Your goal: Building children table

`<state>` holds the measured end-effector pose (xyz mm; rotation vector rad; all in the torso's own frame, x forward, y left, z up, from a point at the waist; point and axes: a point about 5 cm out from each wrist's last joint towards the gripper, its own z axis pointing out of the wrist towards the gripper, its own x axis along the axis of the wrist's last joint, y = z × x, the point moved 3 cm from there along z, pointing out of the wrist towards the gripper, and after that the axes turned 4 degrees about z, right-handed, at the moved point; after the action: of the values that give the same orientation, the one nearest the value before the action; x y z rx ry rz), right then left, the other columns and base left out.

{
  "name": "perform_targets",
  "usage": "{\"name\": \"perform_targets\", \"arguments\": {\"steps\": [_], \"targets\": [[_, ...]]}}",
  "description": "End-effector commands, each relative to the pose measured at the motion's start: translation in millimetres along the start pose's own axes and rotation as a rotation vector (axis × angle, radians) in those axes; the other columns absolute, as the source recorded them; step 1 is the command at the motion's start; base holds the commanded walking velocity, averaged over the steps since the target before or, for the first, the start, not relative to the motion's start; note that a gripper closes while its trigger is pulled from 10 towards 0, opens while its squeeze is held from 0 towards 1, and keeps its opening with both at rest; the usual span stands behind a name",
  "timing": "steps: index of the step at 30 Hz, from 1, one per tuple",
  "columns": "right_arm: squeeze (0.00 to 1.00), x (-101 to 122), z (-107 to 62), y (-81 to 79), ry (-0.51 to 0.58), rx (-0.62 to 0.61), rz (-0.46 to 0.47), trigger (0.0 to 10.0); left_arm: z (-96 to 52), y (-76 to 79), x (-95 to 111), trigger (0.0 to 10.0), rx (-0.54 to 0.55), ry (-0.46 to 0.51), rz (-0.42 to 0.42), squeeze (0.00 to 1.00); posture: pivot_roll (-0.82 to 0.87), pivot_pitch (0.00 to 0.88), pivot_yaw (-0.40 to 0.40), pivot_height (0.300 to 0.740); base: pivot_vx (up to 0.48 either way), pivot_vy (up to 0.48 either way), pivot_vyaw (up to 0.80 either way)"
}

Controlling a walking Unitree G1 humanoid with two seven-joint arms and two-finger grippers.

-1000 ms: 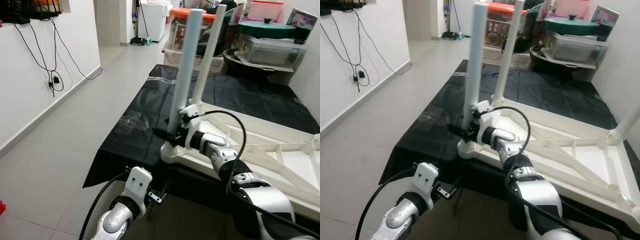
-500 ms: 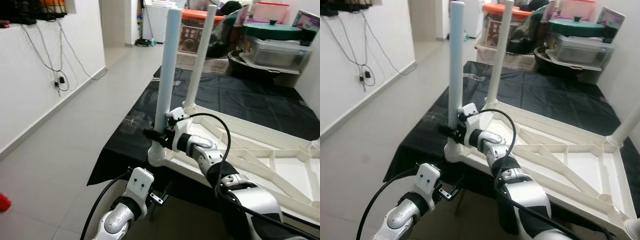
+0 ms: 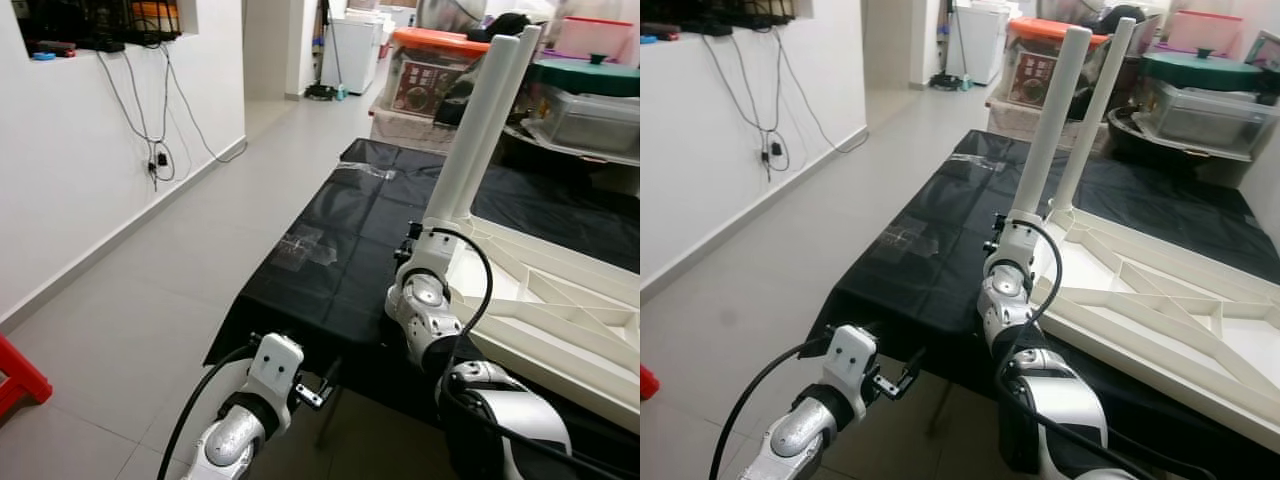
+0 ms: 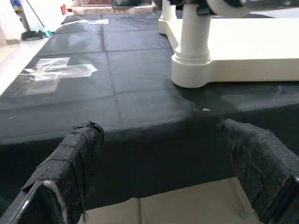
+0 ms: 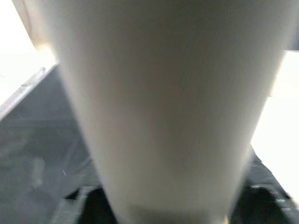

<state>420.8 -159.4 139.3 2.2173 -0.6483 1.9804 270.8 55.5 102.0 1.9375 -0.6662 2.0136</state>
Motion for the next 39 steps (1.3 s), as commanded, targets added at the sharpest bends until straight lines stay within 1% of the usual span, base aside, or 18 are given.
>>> {"name": "perform_targets", "arguments": {"steps": [1,2,3,6,7,9,11,16,18,21,23,24,27,33,34,35,38,39], "targets": [[0.0,-14,-1.2,10.8,-0.051,-0.043,0.01,1.1,1.2,2.6,0,10.0,-0.011,-0.004,0.004,0.0,0.09,0.0,-0.104,0.74,0.0,0.0,0.0],[0.6,-14,-4.6,-8.3,-0.053,0.075,0.051,10.0,1.5,2.8,0,10.0,-0.011,-0.003,0.004,0.0,0.09,0.0,-0.105,0.74,0.0,0.0,0.0],[1.0,-12,-8.0,-24.1,-0.045,0.186,0.074,10.0,1.6,2.9,0,10.0,-0.011,-0.003,0.003,0.0,0.09,0.0,-0.105,0.74,0.0,0.0,0.0],[1.0,-7,-10.3,-34.7,-0.018,0.278,0.083,10.0,1.7,3.2,0,10.0,-0.01,-0.003,0.003,0.0,0.09,0.0,-0.105,0.74,0.0,0.0,0.0],[0.0,-2,-11.3,-40.8,0.007,0.344,0.093,10.0,1.8,3.1,0,10.0,-0.009,-0.002,0.003,0.0,0.09,0.0,-0.11,0.74,0.0,0.0,0.0],[0.0,8,-11.4,-48.0,0.021,0.46,0.12,10.0,1.9,2.8,0,10.0,-0.008,-0.001,0.002,0.0,0.09,0.0,-0.109,0.74,0.0,0.0,0.0],[0.0,12,-10.6,-49.4,0.017,0.55,0.05,10.0,1.8,3.0,0,10.0,-0.009,0.0,0.004,0.0,0.09,0.0,-0.109,0.74,0.0,0.0,0.0],[0.0,13,-11.3,-51.0,-0.017,0.623,0.061,10.0,1.8,2.9,0,10.0,-0.009,0.0,0.004,0.0,0.1,0.0,-0.116,0.74,0.0,0.0,0.0],[0.0,8,-20.0,-58.7,-0.09,0.827,0.047,10.0,1.9,2.1,0,10.0,-0.009,0.001,0.004,0.0,0.09,0.0,-0.106,0.74,0.0,0.0,0.0],[0.0,8,-20.0,-58.7,-0.09,0.827,0.047,10.0,1.9,2.1,0,10.0,-0.009,0.001,0.004,0.0,0.09,0.0,-0.106,0.74,0.0,0.0,0.0],[0.0,0,-42.7,-70.9,-0.174,1.171,-0.067,10.0,2.5,1.1,1,10.0,-0.009,0.001,0.005,0.0,0.09,0.0,-0.11,0.74,0.0,0.0,0.0],[0.0,0,-42.7,-70.9,-0.174,1.171,-0.067,10.0,2.5,1.1,1,10.0,-0.009,0.001,0.005,0.0,0.09,0.0,-0.11,0.74,0.0,0.0,0.0],[0.0,-6,-69.8,-84.5,-0.263,1.48,-0.13,10.0,3.0,0.4,1,10.0,-0.008,0.002,0.007,0.0,0.1,0.0,-0.112,0.74,0.0,0.0,0.0],[0.0,-9,-82.0,-94.6,-0.29,1.586,-0.178,10.0,2.9,0.7,2,10.0,-0.008,0.003,0.008,0.0,0.11,0.0,-0.115,0.74,0.0,0.0,0.0],[0.0,-10,-80.0,-97.6,-0.274,1.549,-0.199,4.0,2.8,0.8,2,10.0,-0.007,0.002,0.007,0.0,0.1,0.0,-0.113,0.74,0.0,0.0,0.0],[0.0,-10,-78.1,-99.3,-0.261,1.519,-0.21,0.0,2.7,0.9,2,10.0,-0.007,0.002,0.006,0.0,0.1,0.0,-0.113,0.74,0.0,0.0,0.0],[0.0,-8,-72.5,-100.2,-0.237,1.45,-0.225,0.0,2.7,1.0,2,10.0,-0.007,0.003,0.006,0.0,0.1,0.0,-0.115,0.74,0.0,0.0,0.0],[0.0,-5,-61.9,-99.3,-0.203,1.326,-0.227,0.0,2.9,0.8,2,10.0,-0.007,0.003,0.006,0.0,0.1,0.0,-0.114,0.74,0.0,0.0,0.0]]}}
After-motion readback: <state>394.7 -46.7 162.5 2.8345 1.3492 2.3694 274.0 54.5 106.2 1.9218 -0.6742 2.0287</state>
